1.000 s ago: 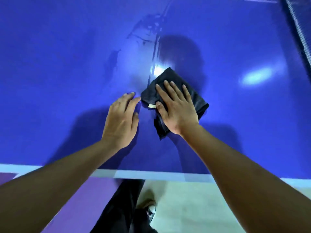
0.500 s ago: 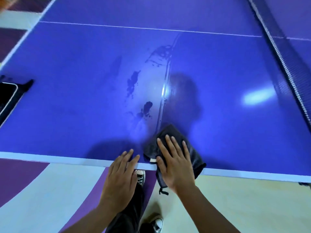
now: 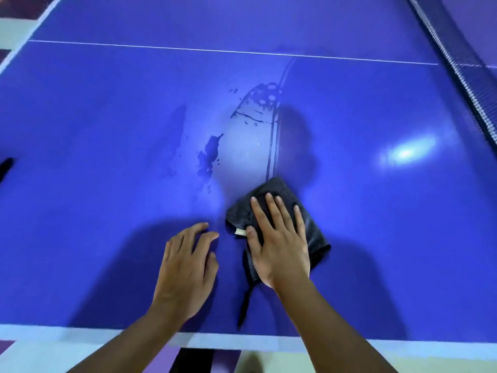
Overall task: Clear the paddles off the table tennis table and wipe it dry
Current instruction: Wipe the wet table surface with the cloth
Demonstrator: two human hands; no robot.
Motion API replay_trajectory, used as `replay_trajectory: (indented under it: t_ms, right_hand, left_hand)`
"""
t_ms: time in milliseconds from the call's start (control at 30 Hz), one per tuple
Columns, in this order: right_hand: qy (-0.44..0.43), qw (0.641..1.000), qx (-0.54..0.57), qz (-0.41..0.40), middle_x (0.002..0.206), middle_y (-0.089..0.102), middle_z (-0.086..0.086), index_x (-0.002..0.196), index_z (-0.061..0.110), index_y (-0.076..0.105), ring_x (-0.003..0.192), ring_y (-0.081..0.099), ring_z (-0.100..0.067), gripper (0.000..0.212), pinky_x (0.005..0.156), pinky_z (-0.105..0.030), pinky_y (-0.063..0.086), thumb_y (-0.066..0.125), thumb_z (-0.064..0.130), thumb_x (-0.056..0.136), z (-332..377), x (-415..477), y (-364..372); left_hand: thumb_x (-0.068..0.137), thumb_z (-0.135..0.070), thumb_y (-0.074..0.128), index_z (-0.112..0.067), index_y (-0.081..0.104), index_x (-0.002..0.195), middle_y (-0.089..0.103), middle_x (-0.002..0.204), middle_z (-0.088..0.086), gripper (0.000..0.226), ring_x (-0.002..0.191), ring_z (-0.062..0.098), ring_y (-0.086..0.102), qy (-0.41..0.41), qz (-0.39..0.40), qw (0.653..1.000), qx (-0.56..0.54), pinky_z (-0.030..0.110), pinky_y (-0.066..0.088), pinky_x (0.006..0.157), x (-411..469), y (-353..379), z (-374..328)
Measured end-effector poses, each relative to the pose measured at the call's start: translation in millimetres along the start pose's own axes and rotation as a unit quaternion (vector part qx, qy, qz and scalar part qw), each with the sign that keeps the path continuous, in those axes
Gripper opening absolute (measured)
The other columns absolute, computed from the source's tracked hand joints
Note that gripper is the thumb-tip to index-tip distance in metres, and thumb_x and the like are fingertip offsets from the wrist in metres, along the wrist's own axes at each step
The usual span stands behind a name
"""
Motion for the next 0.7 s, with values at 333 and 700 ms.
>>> replay_trajectory:
  t_ms: [333, 700]
  right_hand:
    - [0.036, 0.999, -0.014, -0.002, 0.172, 0.008, 0.006, 0.163, 0.037, 0.011, 0.158, -0.004, -0.01, 0.059, 0.127, -0.043, -0.007, 0.021, 0.052, 0.107, -17.6, 173.1, -16.9]
    - [0.074, 0.996, -0.029, -0.044, 0.171, 0.018, 0.003, 0.161, 0.036, 0.024, 0.158, 0.008, -0.013, 0.058, 0.128, -0.045, 0.0, 0.027, 0.051, 0.105, -67.2, 390.1, -40.7]
  left_hand:
    - [0.093, -0.021, 0.044, -0.008, 0.064, 0.117, 0.059, 0.127, 0.013, 0.034, 0.116, 0.036, 0.056, 0.063, -0.066, 0.996, 0.025, 0.046, 0.042, 0.094, 207.3, -9.9, 41.3]
    - [0.1, -0.028, 0.032, -0.008, 0.049, 0.143, 0.045, 0.152, 0.014, 0.05, 0.143, 0.036, 0.038, -0.003, -0.004, 0.999, 0.05, 0.051, 0.033, 0.116, 313.6, 11.7, 96.4]
Point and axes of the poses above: each hand's wrist, its own x-axis towards the middle knuckle, its own y-axis out of the palm, z = x × y, the point moved 8 cm from there along x, towards the middle knuckle
